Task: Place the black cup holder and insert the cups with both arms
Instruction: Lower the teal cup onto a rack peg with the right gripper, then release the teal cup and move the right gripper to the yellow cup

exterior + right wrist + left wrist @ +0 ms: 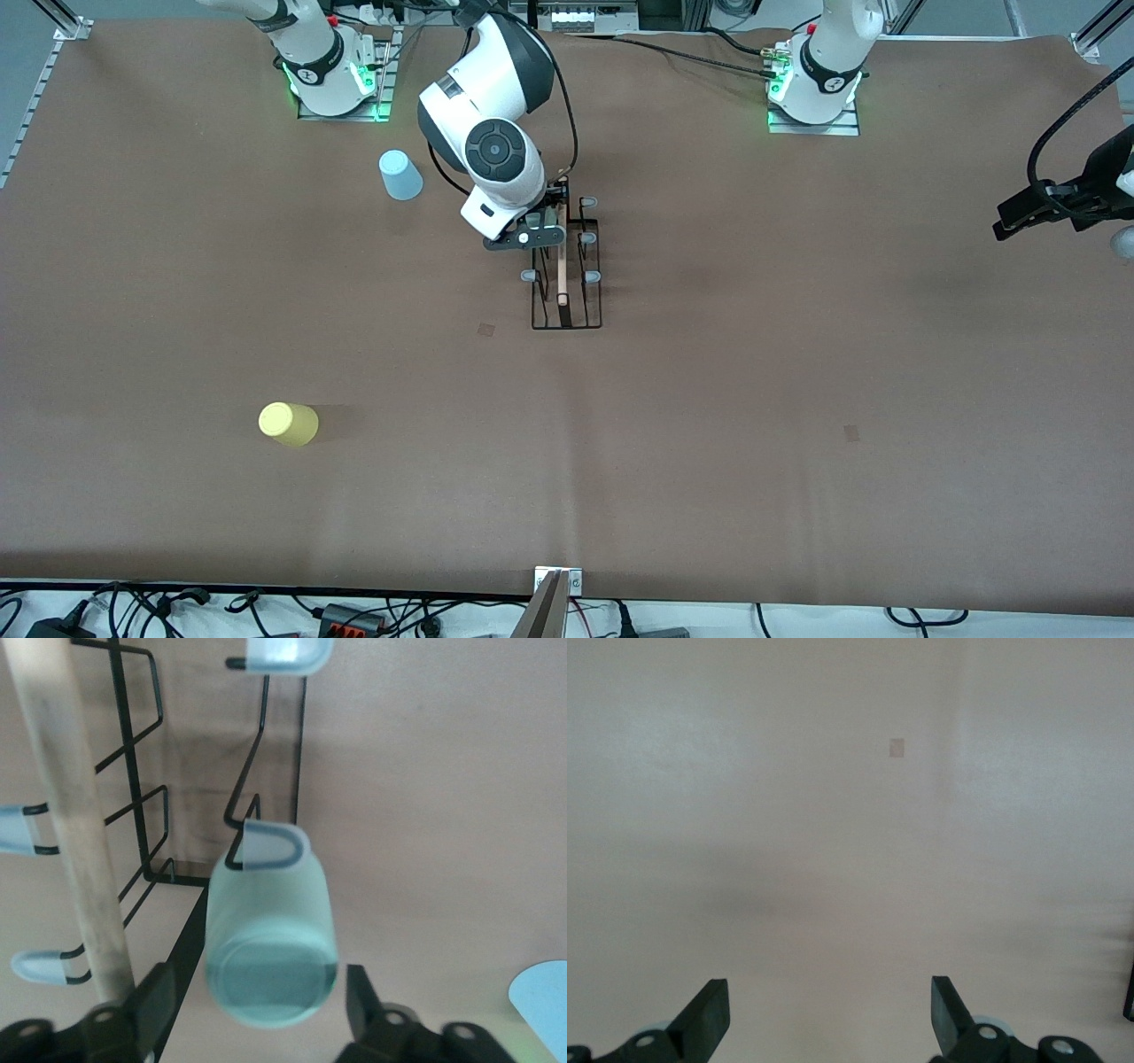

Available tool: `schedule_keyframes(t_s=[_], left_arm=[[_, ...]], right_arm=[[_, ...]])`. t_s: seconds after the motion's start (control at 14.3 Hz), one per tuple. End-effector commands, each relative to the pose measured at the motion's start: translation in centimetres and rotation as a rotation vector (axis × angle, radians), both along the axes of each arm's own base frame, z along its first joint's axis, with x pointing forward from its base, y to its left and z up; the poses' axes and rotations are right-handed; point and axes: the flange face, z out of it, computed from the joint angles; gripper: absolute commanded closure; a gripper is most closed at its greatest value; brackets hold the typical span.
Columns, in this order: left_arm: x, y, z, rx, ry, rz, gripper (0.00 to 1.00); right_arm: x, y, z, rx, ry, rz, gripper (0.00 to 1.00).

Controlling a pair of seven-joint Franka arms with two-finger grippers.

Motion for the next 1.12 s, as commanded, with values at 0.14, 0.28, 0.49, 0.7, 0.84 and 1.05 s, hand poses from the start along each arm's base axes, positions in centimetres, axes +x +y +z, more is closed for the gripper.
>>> schedule_keyframes(t_s=[0.14, 0.28, 0.49, 0.7, 0.84, 1.05], left_arm=[[-0.1, -0.1, 0.7, -0.014, -0.017, -0.002, 0.0], [-0.1, -0.1, 0.7, -0.014, -0.014, -0.001, 0.0], [-0.1, -0.7, 0.6, -0.014, -0.013, -0.011, 0.0], [-0.1, -0.8, 0.8, -0.014, -0.016, -0.014, 0.0], [-0.1, -1.4, 1.0, -0.016, -0.02, -0.024, 0.0], [-0.1, -1.4, 0.9, -0.016, -0.017, -0.036, 0.0]], right_arm=[[0.8, -0.8, 4.5, 0.016, -0.03, -0.046, 0.0], [3.8, -3.0, 7.5, 0.015, -0.03, -0.073, 0.0], [9.3, -8.2, 11.0, -0.001, -0.039, -0.181, 0.0], [15.7, -15.9, 10.7, -0.093, -0.16, -0.256, 0.0], [20.4, -22.1, 8.9, -0.106, -0.197, -0.351, 0.0], [25.4, -27.8, 5.2, -0.099, -0.262, -0.4, 0.0]])
